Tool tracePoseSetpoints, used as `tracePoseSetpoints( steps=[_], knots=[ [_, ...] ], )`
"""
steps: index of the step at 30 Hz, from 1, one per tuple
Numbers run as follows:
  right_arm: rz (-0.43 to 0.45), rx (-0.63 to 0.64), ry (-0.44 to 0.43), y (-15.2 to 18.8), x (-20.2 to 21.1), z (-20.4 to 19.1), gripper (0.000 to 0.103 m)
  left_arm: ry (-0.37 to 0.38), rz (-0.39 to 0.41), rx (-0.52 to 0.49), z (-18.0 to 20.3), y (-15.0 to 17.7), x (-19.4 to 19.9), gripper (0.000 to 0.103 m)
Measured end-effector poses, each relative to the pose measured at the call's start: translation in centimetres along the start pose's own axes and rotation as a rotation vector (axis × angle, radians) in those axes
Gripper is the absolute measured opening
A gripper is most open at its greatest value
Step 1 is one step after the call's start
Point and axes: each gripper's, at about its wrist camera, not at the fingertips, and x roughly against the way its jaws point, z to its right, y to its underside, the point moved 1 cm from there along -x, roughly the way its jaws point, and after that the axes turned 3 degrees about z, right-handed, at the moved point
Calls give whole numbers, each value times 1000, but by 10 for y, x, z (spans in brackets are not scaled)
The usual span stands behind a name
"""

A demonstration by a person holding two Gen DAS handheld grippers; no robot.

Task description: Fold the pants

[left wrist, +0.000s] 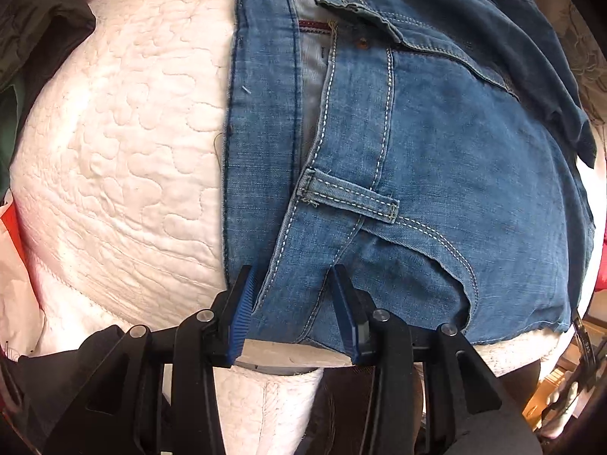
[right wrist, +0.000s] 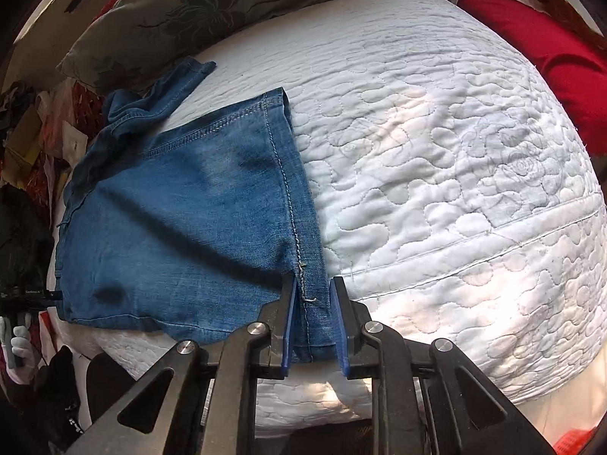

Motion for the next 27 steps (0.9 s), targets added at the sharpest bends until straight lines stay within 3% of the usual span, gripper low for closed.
tracePoseSetpoints(
  steps=[3, 7, 8, 10, 11, 15, 20, 26, 27],
  knots=[
    [66, -17, -11, -14, 23, -2, 25, 31, 40, -13, -8, -4, 32, 39],
    [192, 31, -7, -56, 54, -24, 57, 62, 157, 14, -22, -32, 90, 40],
    [211, 38, -19, -69, 57, -32, 59, 93, 170, 37, -27, -42, 100, 43],
    [225, 41, -66, -96, 53, -49, 60, 143, 189, 99, -41, -69, 110, 66],
    [225, 44, -85, -110, 47, -58, 60, 161, 192, 132, -46, -81, 112, 70],
    [178, 43, -132, -168, -3, -95, 60, 233, 140, 254, -54, -124, 54, 71],
    [114, 51, -141, -232, -81, -133, 60, 195, 86, 319, -52, -172, -10, 71],
    [19, 93, -77, -252, -152, -158, 60, 143, 68, 315, -45, -205, -39, 71],
    [34, 124, -77, -249, -154, -164, 55, 123, 70, 308, -43, -205, -40, 71]
  ],
)
